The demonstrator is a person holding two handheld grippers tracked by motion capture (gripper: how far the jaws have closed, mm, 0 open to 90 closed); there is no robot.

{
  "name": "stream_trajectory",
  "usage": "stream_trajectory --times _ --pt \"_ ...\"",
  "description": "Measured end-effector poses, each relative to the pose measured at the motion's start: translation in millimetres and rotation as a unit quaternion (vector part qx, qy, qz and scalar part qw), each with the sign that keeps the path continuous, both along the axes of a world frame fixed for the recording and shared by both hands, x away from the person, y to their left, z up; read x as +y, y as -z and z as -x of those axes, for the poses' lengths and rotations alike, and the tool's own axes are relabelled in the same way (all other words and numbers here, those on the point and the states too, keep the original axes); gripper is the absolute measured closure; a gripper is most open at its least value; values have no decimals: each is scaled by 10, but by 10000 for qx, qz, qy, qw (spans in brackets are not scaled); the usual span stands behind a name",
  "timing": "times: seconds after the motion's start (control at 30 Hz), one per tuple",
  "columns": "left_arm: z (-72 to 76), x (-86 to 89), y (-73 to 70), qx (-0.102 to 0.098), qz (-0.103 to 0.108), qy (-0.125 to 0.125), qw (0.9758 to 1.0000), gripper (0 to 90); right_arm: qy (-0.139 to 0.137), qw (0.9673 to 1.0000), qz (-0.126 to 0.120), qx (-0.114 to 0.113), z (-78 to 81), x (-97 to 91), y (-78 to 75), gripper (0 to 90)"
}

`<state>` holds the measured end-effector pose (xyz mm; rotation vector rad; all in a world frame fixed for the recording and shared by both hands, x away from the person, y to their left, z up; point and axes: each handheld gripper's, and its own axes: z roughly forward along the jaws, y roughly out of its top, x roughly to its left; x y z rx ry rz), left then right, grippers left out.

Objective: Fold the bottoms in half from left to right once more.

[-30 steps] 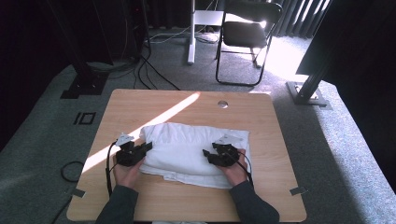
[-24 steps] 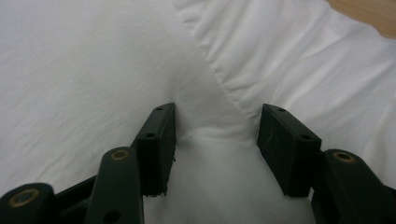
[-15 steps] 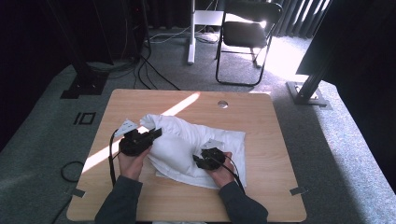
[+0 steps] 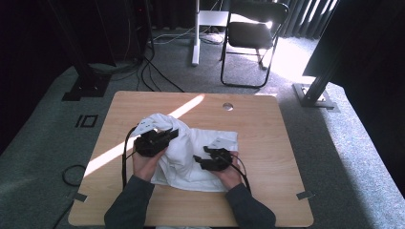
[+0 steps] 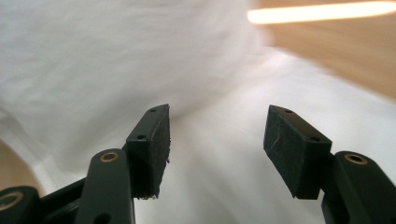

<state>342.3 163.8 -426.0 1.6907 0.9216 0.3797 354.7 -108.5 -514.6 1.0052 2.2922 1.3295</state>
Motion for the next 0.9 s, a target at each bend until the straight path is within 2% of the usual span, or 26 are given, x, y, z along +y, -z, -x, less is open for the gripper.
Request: stream_trajectory --times 0.07,0.1,0.13,0.23,0.3,0.37,0.47,0.53,0.57,0.6,0.63,0.67,0.7,0.73,0.8,0.87,0.9 --pt "17 -6 -7 -9 -36 14 10000 837 340 9991 272 -11 38 -169 40 376" --pt "21 -20 -11 -9 -27 34 10000 837 431 9981 428 68 42 -230 103 374" --pt "23 -37 -15 -19 -41 51 10000 837 531 9969 561 175 40 -271 183 369" --pt "28 -124 -33 -50 -96 160 9998 837 508 9948 618 627 -19 -273 412 352" --pt "35 -210 -47 -79 -172 252 9995 837 498 9947 784 443 -45 -195 430 358" --pt "36 -281 -51 -106 -252 333 9991 837 412 9947 827 447 -93 -113 424 361" --pt "20 -411 -24 -97 -409 436 9982 836 207 9963 766 321 -139 48 446 361" --pt "-6 -505 30 -59 -616 496 9968 835 -180 9966 744 308 -144 142 440 348" --pt "-25 -545 66 -11 -696 536 9961 835 -431 9959 694 392 -138 150 421 339" --pt "-44 -581 106 40 -751 593 9954 835 -574 9955 587 474 -124 120 388 337" --pt "-69 -626 159 105 -764 638 9950 834 -605 9962 447 445 -101 49 346 347" --pt "-86 -657 193 141 -784 674 9945 834 -538 9974 280 398 -64 -86 289 350" --pt "-106 -706 243 201 -810 718 9939 834 -442 9982 214 346 -47 -184 257 349" --pt "-123 -765 298 265 -830 762 9933 833 -216 9993 163 263 -37 -322 218 350" --pt "-132 -915 422 369 -966 894 9906 832 274 9993 16 253 -52 -596 152 354" --pt "-124 -1098 580 464 -1241 1068 9854 828 744 9965 -235 301 -87 -832 98 359" --pt "-123 -1187 676 533 -1377 1163 9822 825 869 9947 -448 310 -103 -926 74 358"
